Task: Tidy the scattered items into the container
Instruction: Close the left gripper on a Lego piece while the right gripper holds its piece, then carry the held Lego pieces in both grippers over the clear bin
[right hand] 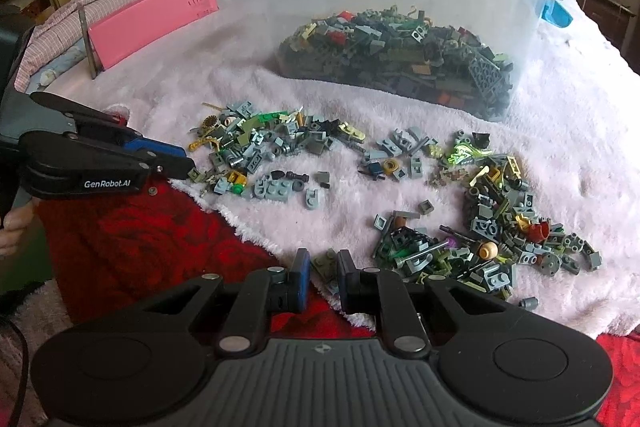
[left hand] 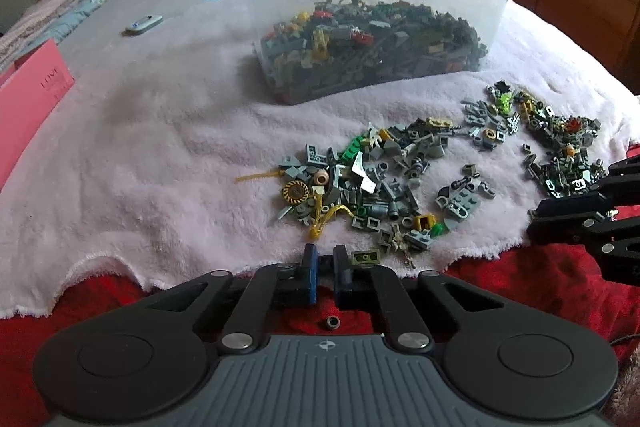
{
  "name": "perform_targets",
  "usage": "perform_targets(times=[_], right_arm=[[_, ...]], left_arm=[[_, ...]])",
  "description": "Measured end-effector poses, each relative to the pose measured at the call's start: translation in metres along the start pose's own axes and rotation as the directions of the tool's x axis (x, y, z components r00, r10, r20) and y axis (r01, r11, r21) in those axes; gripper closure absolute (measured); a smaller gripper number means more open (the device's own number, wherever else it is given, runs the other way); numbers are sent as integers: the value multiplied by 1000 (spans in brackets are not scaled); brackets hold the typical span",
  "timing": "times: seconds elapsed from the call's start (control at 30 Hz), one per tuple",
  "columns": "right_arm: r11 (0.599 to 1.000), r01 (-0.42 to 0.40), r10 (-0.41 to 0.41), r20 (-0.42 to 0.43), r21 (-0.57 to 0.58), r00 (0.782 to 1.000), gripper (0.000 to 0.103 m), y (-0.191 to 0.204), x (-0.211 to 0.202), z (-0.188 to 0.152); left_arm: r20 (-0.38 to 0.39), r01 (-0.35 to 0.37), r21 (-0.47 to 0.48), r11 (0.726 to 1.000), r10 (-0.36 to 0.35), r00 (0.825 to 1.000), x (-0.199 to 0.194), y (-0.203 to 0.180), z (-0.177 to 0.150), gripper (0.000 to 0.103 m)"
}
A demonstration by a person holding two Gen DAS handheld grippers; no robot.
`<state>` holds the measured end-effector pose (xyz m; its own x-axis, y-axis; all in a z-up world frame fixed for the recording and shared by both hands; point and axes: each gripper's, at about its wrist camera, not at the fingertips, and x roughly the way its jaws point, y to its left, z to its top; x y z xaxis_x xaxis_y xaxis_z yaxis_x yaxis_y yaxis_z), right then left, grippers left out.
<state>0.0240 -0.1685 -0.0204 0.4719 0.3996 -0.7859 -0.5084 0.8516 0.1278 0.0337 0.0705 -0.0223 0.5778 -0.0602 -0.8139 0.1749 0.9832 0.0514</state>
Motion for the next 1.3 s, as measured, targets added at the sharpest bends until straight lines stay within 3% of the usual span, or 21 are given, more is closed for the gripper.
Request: perform_targets(times=[0.27, 0.63, 1.3], right_arm=[[1000, 6, -6, 48, -7, 999, 87, 1, -12, 5], [999, 27, -23, 149, -31, 989, 87, 6, -39, 27], [998, 28, -14, 247, -54, 969, 87, 9, -49, 60]], left_arm=[[62, 2, 13, 1000, -3, 998, -27, -10, 5, 94], [171, 66, 1, 998, -66, 983, -55, -26, 30, 94], [251, 59, 1, 998, -58, 966, -63, -33, 65, 93]])
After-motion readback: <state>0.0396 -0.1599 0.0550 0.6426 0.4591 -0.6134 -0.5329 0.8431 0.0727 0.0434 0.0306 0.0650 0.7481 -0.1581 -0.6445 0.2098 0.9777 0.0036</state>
